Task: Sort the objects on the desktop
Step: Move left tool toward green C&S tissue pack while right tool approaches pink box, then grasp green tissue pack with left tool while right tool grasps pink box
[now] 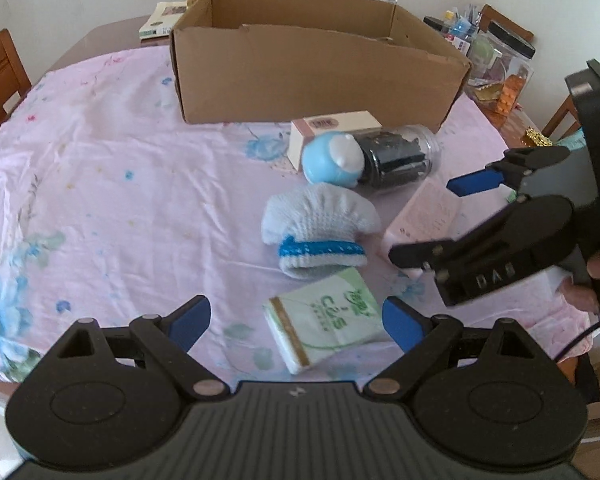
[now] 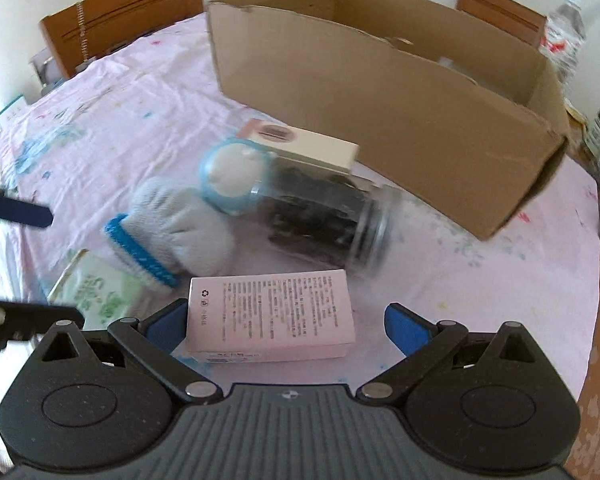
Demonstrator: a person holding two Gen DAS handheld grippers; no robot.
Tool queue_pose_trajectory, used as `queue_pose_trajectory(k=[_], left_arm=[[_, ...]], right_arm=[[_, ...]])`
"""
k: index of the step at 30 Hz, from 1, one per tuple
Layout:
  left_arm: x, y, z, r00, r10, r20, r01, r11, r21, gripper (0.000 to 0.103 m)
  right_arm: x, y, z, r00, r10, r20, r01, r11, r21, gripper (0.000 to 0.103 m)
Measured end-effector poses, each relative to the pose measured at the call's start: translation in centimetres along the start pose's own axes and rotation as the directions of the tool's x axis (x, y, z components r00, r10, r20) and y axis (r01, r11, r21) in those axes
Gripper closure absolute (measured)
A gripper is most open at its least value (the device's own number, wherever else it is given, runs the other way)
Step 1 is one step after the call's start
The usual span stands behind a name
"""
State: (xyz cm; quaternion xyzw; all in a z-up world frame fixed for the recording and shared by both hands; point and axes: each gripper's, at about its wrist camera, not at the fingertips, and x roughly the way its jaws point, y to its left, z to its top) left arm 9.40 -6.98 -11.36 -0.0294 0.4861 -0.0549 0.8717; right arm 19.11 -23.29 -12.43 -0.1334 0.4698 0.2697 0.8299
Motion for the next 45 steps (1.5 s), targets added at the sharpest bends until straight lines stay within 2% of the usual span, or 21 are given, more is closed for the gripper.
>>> queue_pose_trajectory(k=[6,16,19,29,33,38,45], left_arm=[[0.6,-0.9,-0.5,1.0,0.021,-0.015,-0.021,0.999,-0.033,0.01],[1.8,-1.8,-1.3,0.998,-0.032,-0.058,0.027,0.997,-0.079,0.01],[2.0,-2.2,-1.1,0.997,-0.058,-0.052,0.054,0.996,-0.078,0.01],[3.3,-2.3,0.1,0.999,-0.044,-0.018,0.044,0.998,-0.04,0.01],[3.4,-2.6,0.0,1.0,-0.02,-0.009,0.02,1.0,-0.018,0.01],[3.5,-2.7,-0.8,0.997,0.072,-0.01,-0.072,0.996,0.048,0.01],[2.6,-1.0,-1.8,0.993,0.117,-0.003,-0.117,0.993,0.034,0.01]], right_arm=[[-0.2,-0.7,-0.4,1.0,-0.003,0.015,0.003,1.0,0.004,0.0],[-1.3,-0.2,-1.8,0.999,-0.022,0.036,0.026,0.995,-0.098,0.0],[-1.7,-0.2,-2.3,0.999,-0.033,0.038,0.037,0.993,-0.11,0.0],[-2.2,-0.3,-3.1,0.997,-0.068,0.037,0.071,0.992,-0.107,0.0],[-2.3,-0.2,-3.3,0.996,-0.079,0.035,0.083,0.989,-0.123,0.0],[-2.4,-0.3,-3.2,0.997,-0.071,0.038,0.075,0.989,-0.124,0.0],[-2.4,-0.1,-2.8,0.998,-0.056,0.043,0.062,0.986,-0.152,0.0]])
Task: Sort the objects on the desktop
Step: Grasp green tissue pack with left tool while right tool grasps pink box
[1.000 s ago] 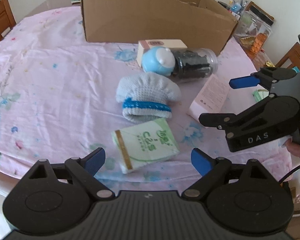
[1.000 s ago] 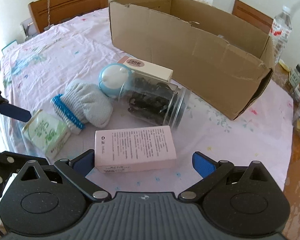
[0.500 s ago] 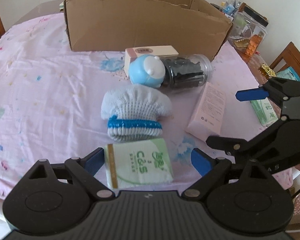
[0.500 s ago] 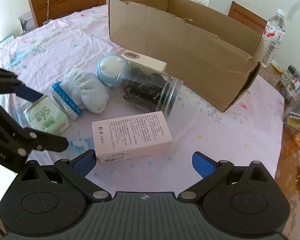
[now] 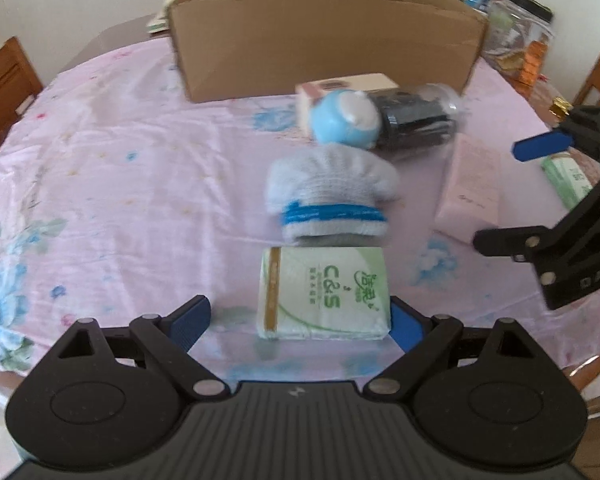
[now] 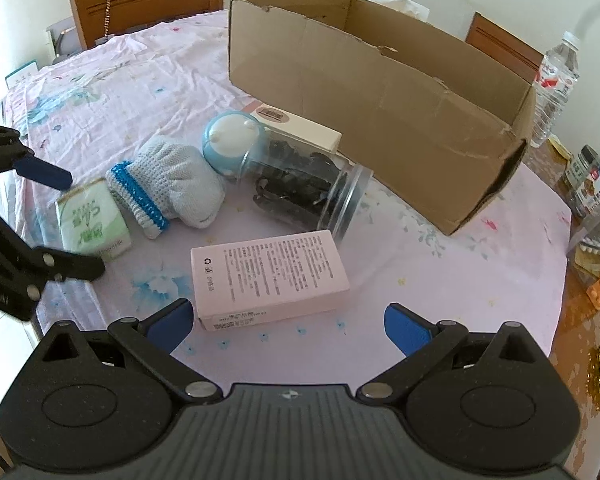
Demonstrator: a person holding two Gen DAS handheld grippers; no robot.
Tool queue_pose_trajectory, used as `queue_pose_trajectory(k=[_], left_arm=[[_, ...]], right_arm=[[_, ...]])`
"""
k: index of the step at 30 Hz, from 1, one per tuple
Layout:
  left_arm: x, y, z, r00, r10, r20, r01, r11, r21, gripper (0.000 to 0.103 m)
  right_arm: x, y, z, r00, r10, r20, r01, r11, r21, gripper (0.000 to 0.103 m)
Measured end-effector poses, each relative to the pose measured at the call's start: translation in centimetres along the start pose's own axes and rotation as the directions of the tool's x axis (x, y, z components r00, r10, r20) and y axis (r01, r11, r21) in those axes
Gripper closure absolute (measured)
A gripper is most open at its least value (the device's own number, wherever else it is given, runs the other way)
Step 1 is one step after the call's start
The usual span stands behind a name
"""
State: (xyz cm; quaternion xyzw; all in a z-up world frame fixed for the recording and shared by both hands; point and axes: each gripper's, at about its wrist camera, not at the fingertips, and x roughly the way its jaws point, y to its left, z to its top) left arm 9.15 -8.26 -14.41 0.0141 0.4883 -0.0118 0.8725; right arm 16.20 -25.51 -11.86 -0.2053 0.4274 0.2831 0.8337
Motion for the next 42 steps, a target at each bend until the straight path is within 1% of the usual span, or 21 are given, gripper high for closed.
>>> queue_pose_trajectory(k=[4,8,11,13,14,15,19,21,25,28,31,33,38,42], left_arm=[[-0.1,-0.1,0.0,1.0,0.008,0.01,-0.008,1.0,0.009,0.011],[0.0,-1.7,0.3,0.999,-0.024,0.026,0.022,0.998,0.061,0.011],[0.1,-2.5,0.4,0.999,-0.023,0.041,0.02,0.997,0.078,0.013],[0.1,-2.4,0.4,0.999,-0.018,0.048,0.014,0.997,0.07,0.017],[0.1,-2.1,0.4,0.998,-0.017,0.053,0.014,0.998,0.056,0.023],[0.0,-1.9,0.4,0.998,-0.015,0.057,0.013,0.999,0.043,0.026],[0.0,-1.1,0.4,0.998,-0.002,0.058,0.002,1.0,0.002,0.032],[-0.1,-1.0,0.5,0.998,-0.003,0.06,0.003,1.0,-0.007,0.038],[-0.1,-1.0,0.6,0.998,-0.002,0.058,0.002,1.0,-0.007,0.039],[-0.1,-0.9,0.6,0.998,-0.005,0.058,0.005,1.0,-0.006,0.039],[-0.1,-0.7,0.7,0.998,-0.002,0.055,0.002,1.0,-0.001,0.039],[-0.1,-0.5,0.9,0.998,-0.012,0.054,0.012,1.0,-0.002,0.039],[-0.4,0.0,1.3,0.998,-0.021,0.051,0.02,1.0,0.008,0.039],[-1.0,0.3,1.9,0.998,-0.031,0.05,0.031,0.999,0.019,0.039]], right_arm=[[0.3,0.0,0.1,1.0,0.019,-0.005,-0.019,1.0,0.001,0.0],[0.6,0.1,0.2,1.0,0.027,-0.011,-0.027,1.0,-0.004,0.0],[0.7,0.1,0.3,0.999,0.03,-0.011,-0.03,0.999,-0.011,0.0],[0.8,0.0,0.4,0.999,0.031,-0.01,-0.032,0.999,-0.014,0.0],[0.8,-0.1,0.5,0.999,0.035,-0.008,-0.036,0.999,-0.016,0.0],[0.8,-0.2,0.5,0.999,0.039,-0.006,-0.039,0.999,-0.018,0.0],[1.0,-0.3,0.8,0.998,0.066,-0.002,-0.066,0.998,-0.021,0.0],[1.2,-0.2,1.0,0.997,0.081,-0.001,-0.081,0.996,-0.023,0.0],[1.4,0.0,1.3,0.995,0.099,0.008,-0.099,0.994,-0.046,0.0],[1.5,0.1,1.5,0.994,0.11,0.006,-0.109,0.992,-0.069,0.002],[1.7,0.1,1.6,0.993,0.119,-0.005,-0.119,0.989,-0.091,0.009],[1.8,0.1,1.7,0.992,0.126,-0.014,-0.127,0.987,-0.101,0.016],[1.7,-0.1,1.7,0.989,0.145,-0.022,-0.147,0.984,-0.101,0.016],[1.0,0.0,2.0,0.99,0.142,-0.022,-0.144,0.983,-0.113,0.017]])
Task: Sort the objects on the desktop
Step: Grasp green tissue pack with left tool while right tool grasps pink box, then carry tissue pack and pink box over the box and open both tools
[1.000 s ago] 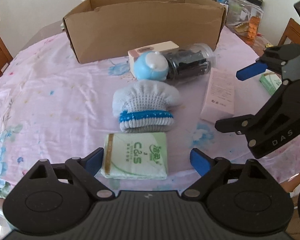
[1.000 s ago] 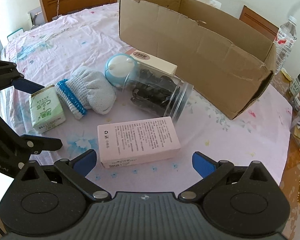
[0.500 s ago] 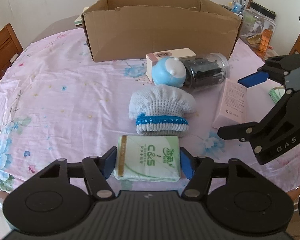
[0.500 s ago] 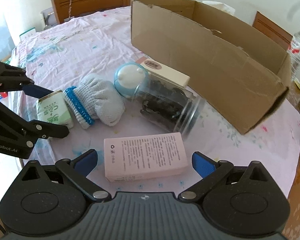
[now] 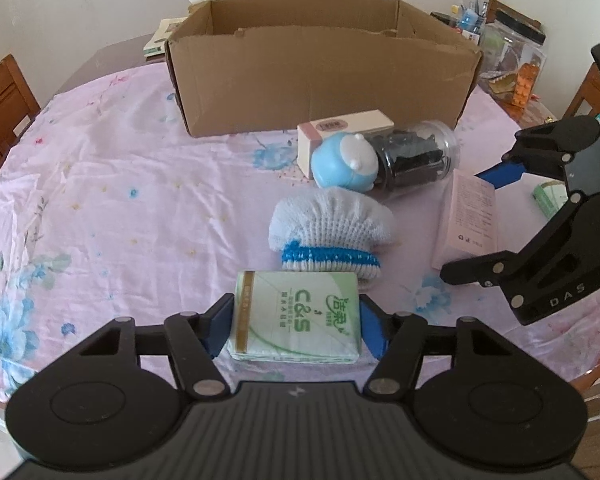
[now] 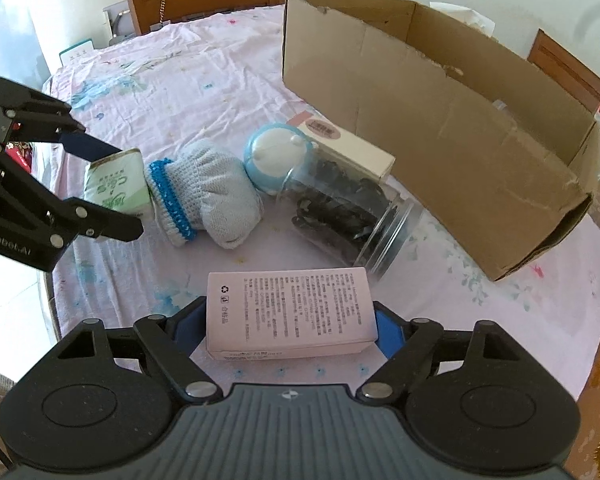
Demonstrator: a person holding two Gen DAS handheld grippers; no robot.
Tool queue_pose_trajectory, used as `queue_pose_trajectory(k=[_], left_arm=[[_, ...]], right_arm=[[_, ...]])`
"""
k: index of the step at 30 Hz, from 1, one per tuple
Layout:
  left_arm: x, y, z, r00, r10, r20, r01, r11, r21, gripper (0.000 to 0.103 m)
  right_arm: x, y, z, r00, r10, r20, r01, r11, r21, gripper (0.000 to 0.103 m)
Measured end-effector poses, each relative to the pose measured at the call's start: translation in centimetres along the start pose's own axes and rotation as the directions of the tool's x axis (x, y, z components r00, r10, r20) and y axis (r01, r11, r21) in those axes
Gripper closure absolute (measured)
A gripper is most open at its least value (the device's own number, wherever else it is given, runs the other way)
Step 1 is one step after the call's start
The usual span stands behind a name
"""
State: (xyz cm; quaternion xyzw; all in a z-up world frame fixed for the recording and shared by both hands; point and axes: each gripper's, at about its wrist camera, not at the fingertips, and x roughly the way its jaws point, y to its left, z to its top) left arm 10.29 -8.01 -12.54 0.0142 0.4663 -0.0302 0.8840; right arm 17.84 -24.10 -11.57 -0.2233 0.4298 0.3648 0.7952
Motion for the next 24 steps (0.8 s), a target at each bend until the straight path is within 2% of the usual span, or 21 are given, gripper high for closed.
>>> queue_pose_trajectory(k=[11,19,24], left_arm=[[-2.1,1.5,2.9,0.997,-0.048,0.054,0.044,0.997,0.067,0.039],[-2.5,2.5,6.0,0.989,-0.103,0.102,0.087,0.985,0.149,0.039],[-2.9,3.0,7.9,0.983,-0.131,0.126,0.105,0.976,0.192,0.039]], right_arm=[[-3.4,-0.4,1.5,0.997,-0.068,0.032,0.066,0.997,0.045,0.017],[-5.8,-0.1,3.1,0.987,-0.146,0.072,0.135,0.982,0.133,0.017],[-7.0,0.2,4.2,0.976,-0.197,0.091,0.182,0.972,0.15,0.017]])
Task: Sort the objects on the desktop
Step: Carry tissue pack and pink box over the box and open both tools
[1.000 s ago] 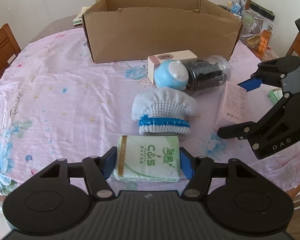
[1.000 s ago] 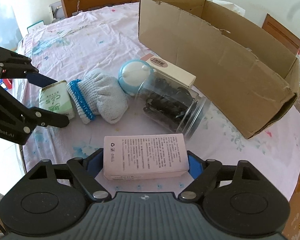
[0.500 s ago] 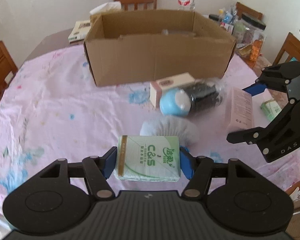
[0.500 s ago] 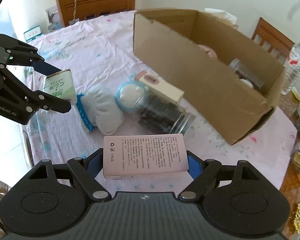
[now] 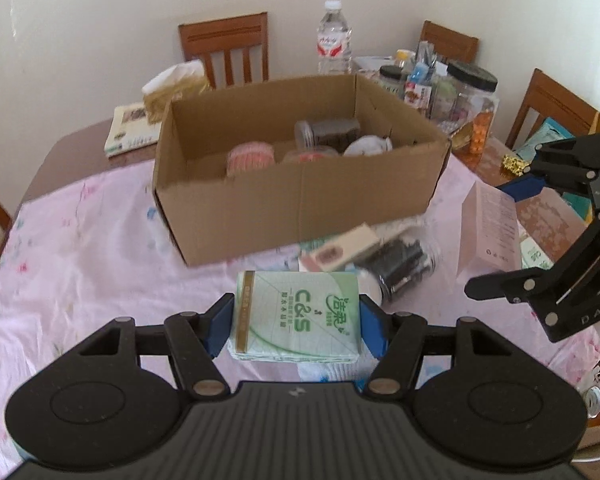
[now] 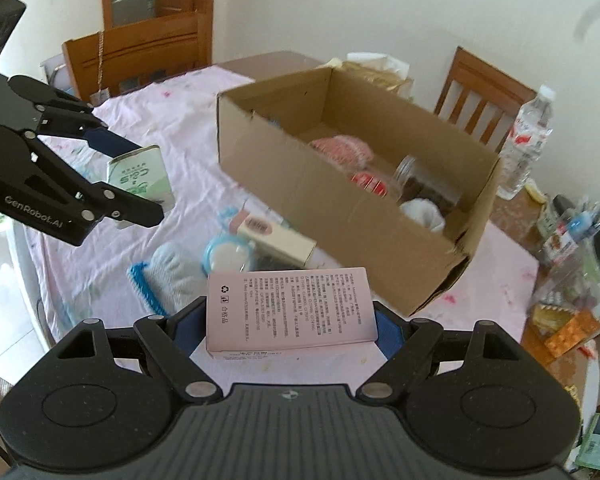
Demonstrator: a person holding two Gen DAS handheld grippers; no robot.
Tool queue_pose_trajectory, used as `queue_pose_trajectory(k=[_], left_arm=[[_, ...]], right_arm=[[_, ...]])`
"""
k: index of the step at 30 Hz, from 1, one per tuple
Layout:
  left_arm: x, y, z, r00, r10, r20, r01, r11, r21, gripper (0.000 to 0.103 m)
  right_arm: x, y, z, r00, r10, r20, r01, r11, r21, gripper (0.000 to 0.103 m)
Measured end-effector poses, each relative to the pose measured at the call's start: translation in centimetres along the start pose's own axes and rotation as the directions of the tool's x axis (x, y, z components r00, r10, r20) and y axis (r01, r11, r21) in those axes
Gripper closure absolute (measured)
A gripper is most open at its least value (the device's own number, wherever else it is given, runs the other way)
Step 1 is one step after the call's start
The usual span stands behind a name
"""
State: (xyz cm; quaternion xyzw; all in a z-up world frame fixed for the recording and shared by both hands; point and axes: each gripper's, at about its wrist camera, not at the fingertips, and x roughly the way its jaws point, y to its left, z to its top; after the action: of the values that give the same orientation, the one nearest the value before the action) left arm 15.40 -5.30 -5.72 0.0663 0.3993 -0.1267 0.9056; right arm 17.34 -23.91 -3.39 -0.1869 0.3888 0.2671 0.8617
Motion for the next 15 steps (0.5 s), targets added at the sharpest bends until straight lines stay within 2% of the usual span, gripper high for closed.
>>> queue_pose_trajectory(k=[6,15], left_arm=[[-0.5,1.4,2.3,0.999,-0.014,0.033,0.014,1.0,0.025,0.039],[-0.5,3.6,5.4,0.998,-0.031,0.062,0.029,0.999,0.043,0.039]], right_arm=[[-0.9,0.0,1.8,0.998,-0.048,0.032,0.048,0.999,-0.005,0.017],[-1.0,-1.0,4.6,0.996,-0.067,0.065,0.066,0.998,0.025,0.017]])
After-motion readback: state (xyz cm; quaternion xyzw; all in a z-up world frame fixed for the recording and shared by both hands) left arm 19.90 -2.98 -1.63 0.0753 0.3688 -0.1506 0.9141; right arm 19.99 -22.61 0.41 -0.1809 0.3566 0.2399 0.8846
